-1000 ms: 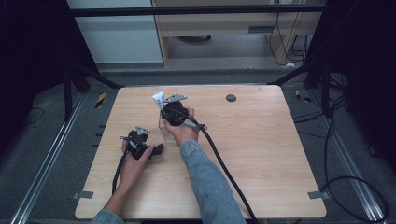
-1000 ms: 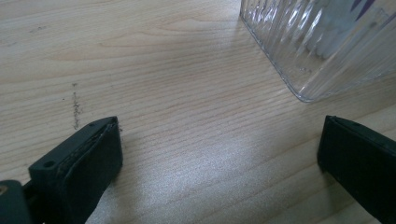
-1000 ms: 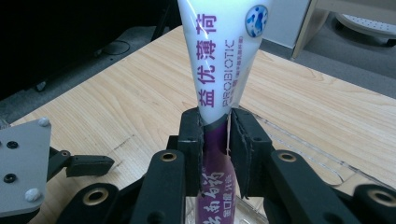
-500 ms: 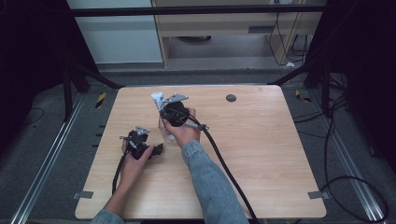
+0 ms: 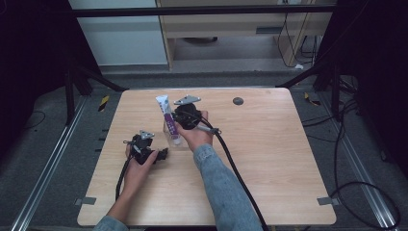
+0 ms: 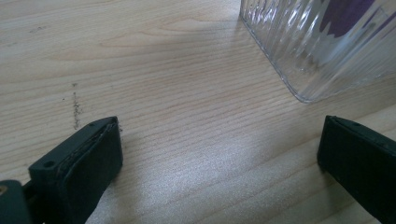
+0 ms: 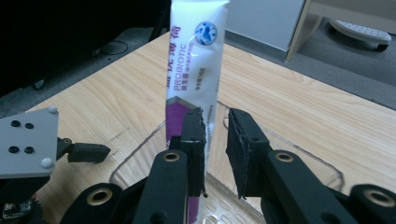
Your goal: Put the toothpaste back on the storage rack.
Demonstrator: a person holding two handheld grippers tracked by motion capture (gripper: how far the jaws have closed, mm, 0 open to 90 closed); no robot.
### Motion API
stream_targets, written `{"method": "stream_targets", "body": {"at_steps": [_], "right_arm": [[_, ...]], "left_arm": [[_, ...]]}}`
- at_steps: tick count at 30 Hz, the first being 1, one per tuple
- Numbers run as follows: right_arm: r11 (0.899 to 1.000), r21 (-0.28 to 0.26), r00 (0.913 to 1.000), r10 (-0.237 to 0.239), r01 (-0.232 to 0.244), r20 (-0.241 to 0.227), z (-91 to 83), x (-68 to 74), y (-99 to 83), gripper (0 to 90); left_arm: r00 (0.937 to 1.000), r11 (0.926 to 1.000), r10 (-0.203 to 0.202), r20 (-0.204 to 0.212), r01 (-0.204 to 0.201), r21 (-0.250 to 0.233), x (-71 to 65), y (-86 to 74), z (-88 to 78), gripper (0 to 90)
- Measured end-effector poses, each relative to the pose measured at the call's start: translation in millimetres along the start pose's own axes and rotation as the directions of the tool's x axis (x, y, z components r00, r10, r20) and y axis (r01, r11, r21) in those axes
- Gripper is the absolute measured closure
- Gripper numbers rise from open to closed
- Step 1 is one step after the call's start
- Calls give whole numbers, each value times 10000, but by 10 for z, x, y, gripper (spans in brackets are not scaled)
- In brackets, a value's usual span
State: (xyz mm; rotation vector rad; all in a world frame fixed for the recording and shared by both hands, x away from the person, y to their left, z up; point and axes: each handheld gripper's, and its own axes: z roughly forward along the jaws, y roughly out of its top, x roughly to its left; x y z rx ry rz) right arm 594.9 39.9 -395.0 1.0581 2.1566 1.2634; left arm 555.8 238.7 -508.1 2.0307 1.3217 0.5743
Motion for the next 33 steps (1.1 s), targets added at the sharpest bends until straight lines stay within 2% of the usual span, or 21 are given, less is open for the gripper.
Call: {"method": "stream_targets", "body": {"at_steps": [11, 19, 22, 27, 33], "right_arm": [[9999, 144, 10000, -20, 21, -56, -56, -38, 13, 720], [9998, 166, 9998, 81, -78, -201, -82, -55, 26, 625], [9996, 269, 9998, 90, -85, -199, -97, -68, 28, 555], [9985, 262, 9984, 493, -486, -278, -159, -123, 6, 425], [9989, 417, 9995, 226, -216, -237, -162, -145, -16, 290]], "left_arm": [[10000, 10000, -4, -3, 4, 1, 0, 0, 0, 0], [10000, 10000, 27, -7, -27, 13, 2, 1, 0, 0], [10000, 10000, 27, 5, -27, 9, 2, 2, 0, 0], [10000, 10000, 35, 29, -35, 21, 0, -1, -3, 0], [10000, 10000, 55, 30, -55, 11, -5, -4, -6, 0]]}}
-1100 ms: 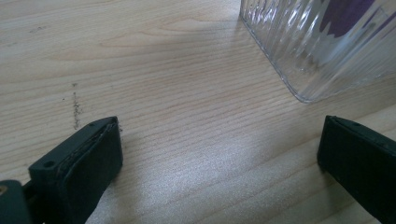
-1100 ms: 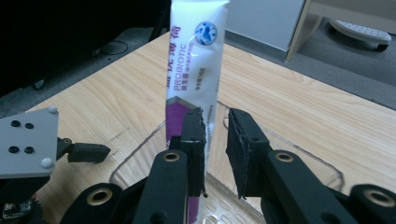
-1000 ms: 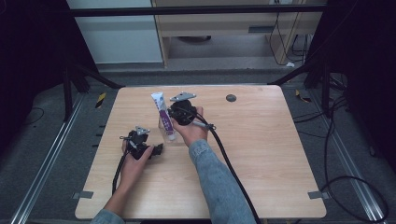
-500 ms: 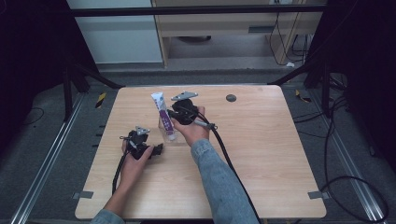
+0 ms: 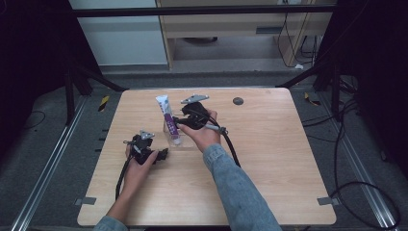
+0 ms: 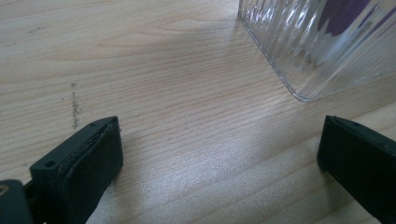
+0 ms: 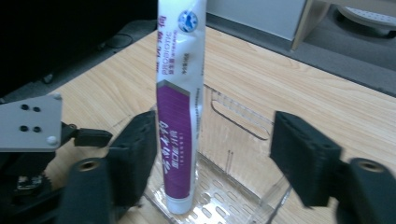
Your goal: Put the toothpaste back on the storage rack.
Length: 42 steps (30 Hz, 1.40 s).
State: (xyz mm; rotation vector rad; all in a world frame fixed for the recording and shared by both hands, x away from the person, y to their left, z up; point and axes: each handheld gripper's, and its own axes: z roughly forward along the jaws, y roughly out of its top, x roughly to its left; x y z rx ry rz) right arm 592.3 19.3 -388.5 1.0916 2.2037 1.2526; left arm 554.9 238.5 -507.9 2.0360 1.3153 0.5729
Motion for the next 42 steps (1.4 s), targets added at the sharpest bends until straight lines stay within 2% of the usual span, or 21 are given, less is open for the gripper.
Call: {"method": "stream_targets", "body": {"at_steps": [5, 9, 13, 18, 25, 28, 32, 37, 42], "right_arm": [[9998, -31, 9998, -185, 185, 64, -8, -5, 9, 188], [9996, 185, 9997, -232, 230, 105, 22, -56, -6, 136], [9973, 624, 9988, -397, 380, 269, 63, -105, -33, 137], [9965, 503, 9978, -663, 661, 27, 0, -190, -55, 135], [9965, 518, 9976, -670, 659, 182, -219, -370, -112, 142], [9988, 411, 9992, -283, 271, 277, -316, -441, -157, 147], [9988, 439, 9992, -218, 203, 336, -417, -506, -215, 154], [9992, 383, 9989, -129, 112, 448, -573, -591, -366, 170], [10000, 0, 9980, -5, 5, 636, -710, -709, -542, 174]], "left_arm": [[10000, 10000, -26, -29, 26, 1, -7, 2, 2, 0], [10000, 10000, -58, -59, 58, -9, -20, 0, 1, 0], [9999, 10000, -97, -111, 97, 18, -30, -1, -3, 0], [9997, 9998, -175, -196, 176, 26, -53, 1, -1, 0], [9997, 9999, -162, -193, 162, 27, -69, -5, -7, 0], [9997, 9998, -176, -192, 177, 18, -72, -7, -8, 0], [9997, 9999, -168, -185, 169, 22, -71, -9, -10, 0], [9997, 9998, -177, -172, 177, 11, -71, -9, -9, 0], [9997, 9999, -159, -172, 160, 16, -70, -8, -9, 0]]}}
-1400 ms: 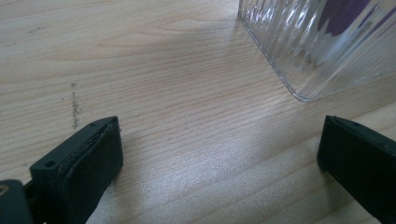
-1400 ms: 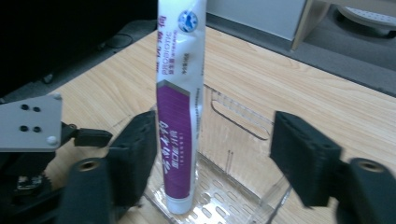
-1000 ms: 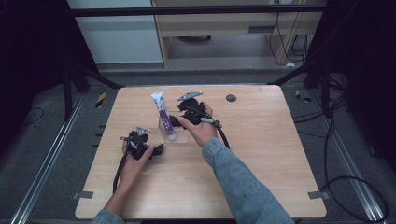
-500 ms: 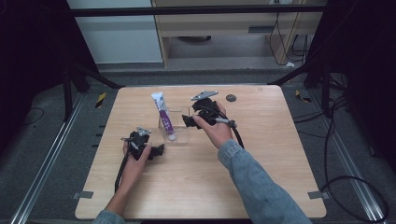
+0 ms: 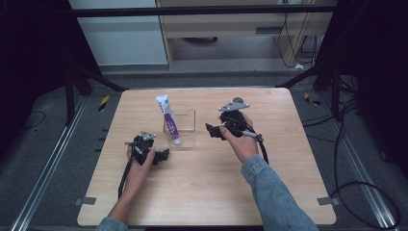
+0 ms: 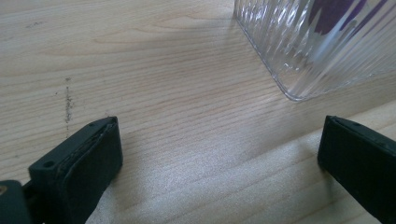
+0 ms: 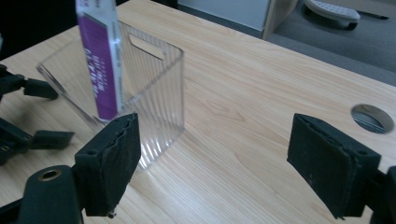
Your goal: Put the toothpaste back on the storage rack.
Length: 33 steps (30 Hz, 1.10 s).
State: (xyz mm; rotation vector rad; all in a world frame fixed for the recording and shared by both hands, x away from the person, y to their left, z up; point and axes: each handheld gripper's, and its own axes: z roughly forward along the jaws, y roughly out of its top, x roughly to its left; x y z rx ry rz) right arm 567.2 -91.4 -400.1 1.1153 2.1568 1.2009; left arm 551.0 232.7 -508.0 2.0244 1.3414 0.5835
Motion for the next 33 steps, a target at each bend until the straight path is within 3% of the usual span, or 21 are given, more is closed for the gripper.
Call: {"method": "stream_targets", "body": {"at_steps": [10, 21, 33], "right_arm": [[9999, 133, 9992, 55, -60, 384, -142, -226, -327, 172], [9974, 505, 9957, 466, -508, 806, -298, -542, -659, 171], [9922, 712, 9882, 930, -1021, 1214, -401, -783, -913, 171]], "left_arm": [[10000, 10000, 11, -9, -11, 12, 1, 0, -1, 0], [10000, 10000, 14, -3, -14, 12, 1, 0, 0, 0], [10000, 10000, 29, -1, -29, 26, 2, 0, -2, 0]]}}
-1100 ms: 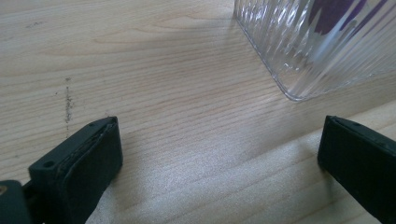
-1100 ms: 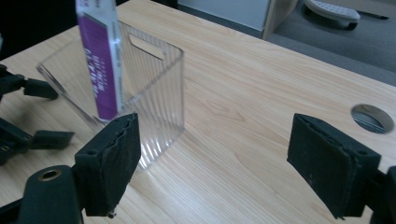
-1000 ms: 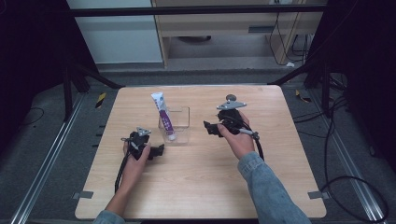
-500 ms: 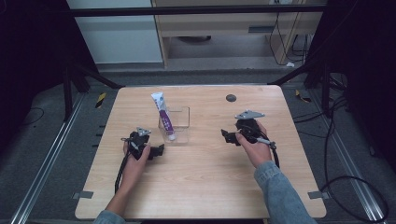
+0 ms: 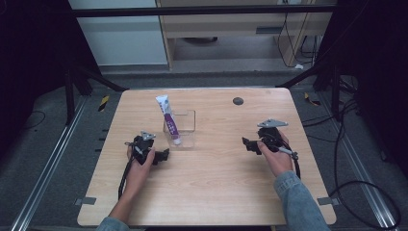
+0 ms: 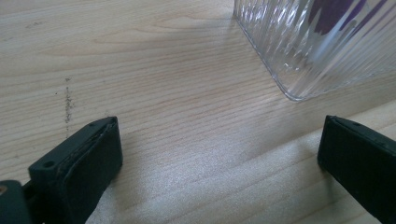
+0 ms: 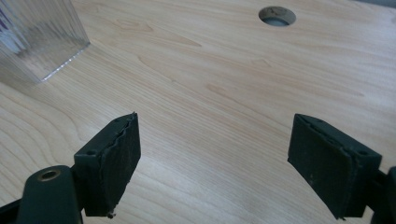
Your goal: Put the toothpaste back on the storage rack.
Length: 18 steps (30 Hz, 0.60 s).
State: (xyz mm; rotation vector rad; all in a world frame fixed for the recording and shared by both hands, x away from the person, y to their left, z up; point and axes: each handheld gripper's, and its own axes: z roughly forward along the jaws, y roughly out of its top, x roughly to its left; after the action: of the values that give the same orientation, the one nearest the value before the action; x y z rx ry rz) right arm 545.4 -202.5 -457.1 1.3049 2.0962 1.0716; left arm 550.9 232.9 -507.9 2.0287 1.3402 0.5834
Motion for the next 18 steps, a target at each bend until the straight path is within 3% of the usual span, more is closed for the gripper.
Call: {"method": "stream_targets", "body": {"at_steps": [4, 18], "right_arm": [[9987, -100, 9988, 490, -490, 8, -3, -94, -74, 176], [9944, 209, 9937, 1022, -1032, 450, 53, -310, -290, 165]], "left_arm": [[10000, 10000, 14, 16, -14, 4, 2, -1, -1, 0], [10000, 10000, 41, 29, -41, 9, 3, -2, -3, 0]]}}
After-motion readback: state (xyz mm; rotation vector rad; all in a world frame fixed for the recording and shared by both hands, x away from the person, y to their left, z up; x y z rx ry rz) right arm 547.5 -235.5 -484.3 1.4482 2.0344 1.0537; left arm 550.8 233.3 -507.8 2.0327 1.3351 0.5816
